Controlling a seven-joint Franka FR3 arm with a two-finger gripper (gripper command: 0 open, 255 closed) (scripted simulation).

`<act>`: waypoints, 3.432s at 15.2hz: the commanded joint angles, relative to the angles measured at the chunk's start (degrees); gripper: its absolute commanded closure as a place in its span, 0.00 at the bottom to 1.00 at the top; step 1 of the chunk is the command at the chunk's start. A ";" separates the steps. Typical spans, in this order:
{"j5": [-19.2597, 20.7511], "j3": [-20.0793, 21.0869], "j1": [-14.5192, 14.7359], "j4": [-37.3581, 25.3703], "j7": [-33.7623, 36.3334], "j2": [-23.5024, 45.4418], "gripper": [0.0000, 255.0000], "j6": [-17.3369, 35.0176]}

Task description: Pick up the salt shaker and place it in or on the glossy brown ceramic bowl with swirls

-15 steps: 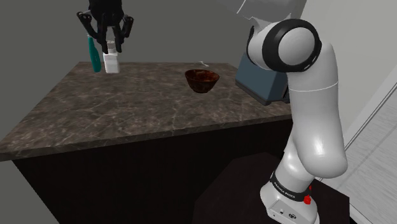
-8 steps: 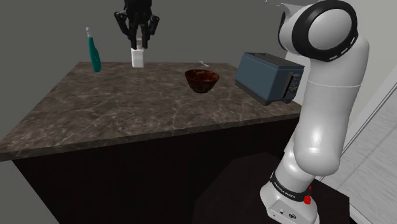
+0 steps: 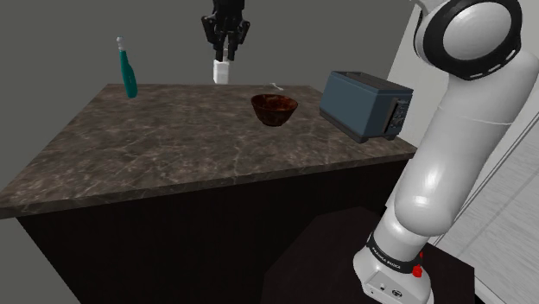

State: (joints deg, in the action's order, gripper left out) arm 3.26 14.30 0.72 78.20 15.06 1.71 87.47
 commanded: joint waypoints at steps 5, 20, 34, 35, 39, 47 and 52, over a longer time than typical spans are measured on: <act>-2.12 -4.55 -4.59 4.24 -8.93 -4.17 1.00 0.52; -4.21 -14.12 -12.71 6.69 -26.43 -5.79 1.00 1.41; -4.24 -14.11 -12.70 22.18 -26.60 -9.58 1.00 13.11; -4.24 -14.10 -12.70 23.13 -26.62 -9.73 1.00 13.90; -4.25 -14.10 -12.69 25.01 -26.64 -10.01 1.00 15.51; -4.25 -14.10 -12.69 25.00 -26.64 -10.01 0.00 15.51; -4.24 -14.12 -12.71 23.07 -26.64 -10.00 0.00 13.58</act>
State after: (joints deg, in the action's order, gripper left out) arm -0.99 0.13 -12.03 102.24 -11.69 -8.28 102.05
